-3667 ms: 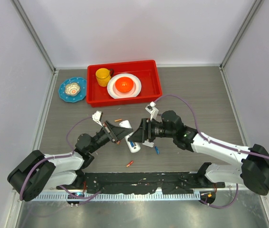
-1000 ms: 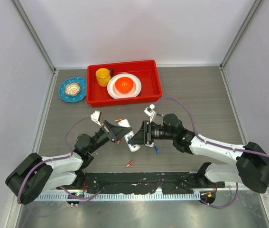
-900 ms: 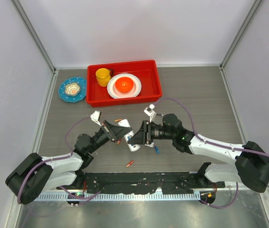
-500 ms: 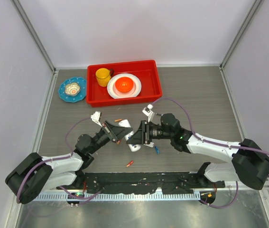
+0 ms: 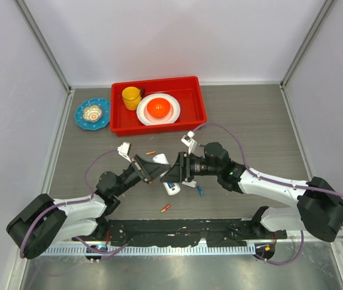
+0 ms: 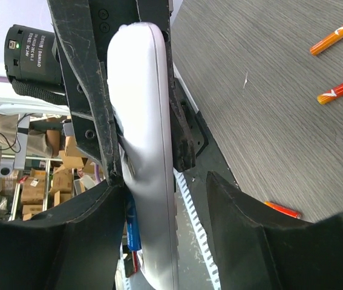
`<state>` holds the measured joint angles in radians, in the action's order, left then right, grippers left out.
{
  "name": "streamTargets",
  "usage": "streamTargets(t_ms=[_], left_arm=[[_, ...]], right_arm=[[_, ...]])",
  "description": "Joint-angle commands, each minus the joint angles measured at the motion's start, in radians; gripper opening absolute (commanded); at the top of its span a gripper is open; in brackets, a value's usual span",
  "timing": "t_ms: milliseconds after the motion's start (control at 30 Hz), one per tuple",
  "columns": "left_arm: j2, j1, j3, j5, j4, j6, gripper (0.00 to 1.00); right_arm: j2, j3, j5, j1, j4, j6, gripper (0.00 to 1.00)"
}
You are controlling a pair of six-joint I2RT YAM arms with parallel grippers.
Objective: Load the batteries into the remote control
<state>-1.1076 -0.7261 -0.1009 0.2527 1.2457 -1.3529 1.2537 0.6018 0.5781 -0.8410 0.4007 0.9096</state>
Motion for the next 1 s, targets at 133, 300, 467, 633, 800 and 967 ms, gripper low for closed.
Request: streamTargets(t_ms=[133, 300, 467, 633, 800, 967], left_arm=[[0.025, -0.009, -0.025, 0.011, 0.232, 0.028, 0.0], [0.019, -0.009, -0.033, 0.016, 0.213, 0.031, 0.0], [-0.008, -0.009, -0.037, 0.016, 0.209, 0.02, 0.0], [-0.026, -0.009, -0.056, 0.04, 0.192, -0.009, 0.0], [-0.067, -0.009, -0.071, 0.066, 0.23, -0.052, 0.0], [-0.115, -0.009, -0.083, 0.095, 0.268, -0.072, 0.0]], right_arm=[[-0.105, 0.056, 0.014, 0.006, -0.117, -0.098, 0.64], [-0.151, 0.073, 0.026, 0.006, -0.18, -0.146, 0.69], [-0.175, 0.087, 0.031, 0.006, -0.224, -0.172, 0.7], [-0.229, 0.099, 0.005, 0.01, -0.35, -0.294, 0.7], [-0.31, 0.075, -0.009, 0.026, -0.393, -0.363, 0.68], [-0.344, 0.032, -0.032, 0.049, -0.376, -0.338, 0.66]])
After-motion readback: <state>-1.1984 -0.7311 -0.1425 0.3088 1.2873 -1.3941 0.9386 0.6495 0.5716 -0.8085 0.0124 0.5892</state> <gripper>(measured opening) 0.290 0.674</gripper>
